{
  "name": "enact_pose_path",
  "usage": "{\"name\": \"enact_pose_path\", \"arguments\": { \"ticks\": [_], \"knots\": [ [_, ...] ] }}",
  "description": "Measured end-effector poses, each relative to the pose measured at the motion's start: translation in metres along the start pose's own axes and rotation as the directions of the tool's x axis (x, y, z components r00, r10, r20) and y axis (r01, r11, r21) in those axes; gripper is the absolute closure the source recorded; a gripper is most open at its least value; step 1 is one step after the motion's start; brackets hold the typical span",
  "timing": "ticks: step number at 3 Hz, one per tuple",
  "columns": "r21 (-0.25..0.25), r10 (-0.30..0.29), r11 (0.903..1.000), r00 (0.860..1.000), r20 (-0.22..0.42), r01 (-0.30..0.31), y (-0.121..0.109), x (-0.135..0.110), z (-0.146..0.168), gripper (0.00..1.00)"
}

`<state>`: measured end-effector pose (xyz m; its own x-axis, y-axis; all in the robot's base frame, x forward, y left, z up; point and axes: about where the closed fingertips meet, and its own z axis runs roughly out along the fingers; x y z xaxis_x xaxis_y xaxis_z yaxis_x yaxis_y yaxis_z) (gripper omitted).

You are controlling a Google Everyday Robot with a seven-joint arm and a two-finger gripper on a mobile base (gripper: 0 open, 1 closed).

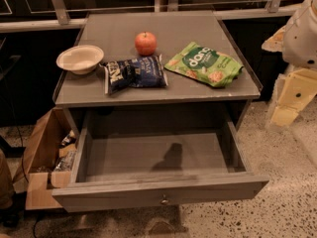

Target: Close top drawer

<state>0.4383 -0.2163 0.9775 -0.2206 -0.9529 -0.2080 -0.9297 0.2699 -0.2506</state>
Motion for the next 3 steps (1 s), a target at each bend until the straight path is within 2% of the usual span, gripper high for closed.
{"name": "enact_pose_path", "arguments": {
  "ticks": [1, 2, 3],
  "knots": [
    [0.000, 0.000, 1.0000, 1.000, 0.000, 0.000, 0.0000, 0.0000, 0.0000, 0.00],
    [0.000, 0.000, 1.0000, 1.000, 0.000, 0.000, 0.0000, 0.0000, 0.0000, 0.19],
    [0.000, 0.000, 1.0000, 1.000, 0.000, 0.000, 0.0000, 0.0000, 0.0000, 0.42]
  ]
}}
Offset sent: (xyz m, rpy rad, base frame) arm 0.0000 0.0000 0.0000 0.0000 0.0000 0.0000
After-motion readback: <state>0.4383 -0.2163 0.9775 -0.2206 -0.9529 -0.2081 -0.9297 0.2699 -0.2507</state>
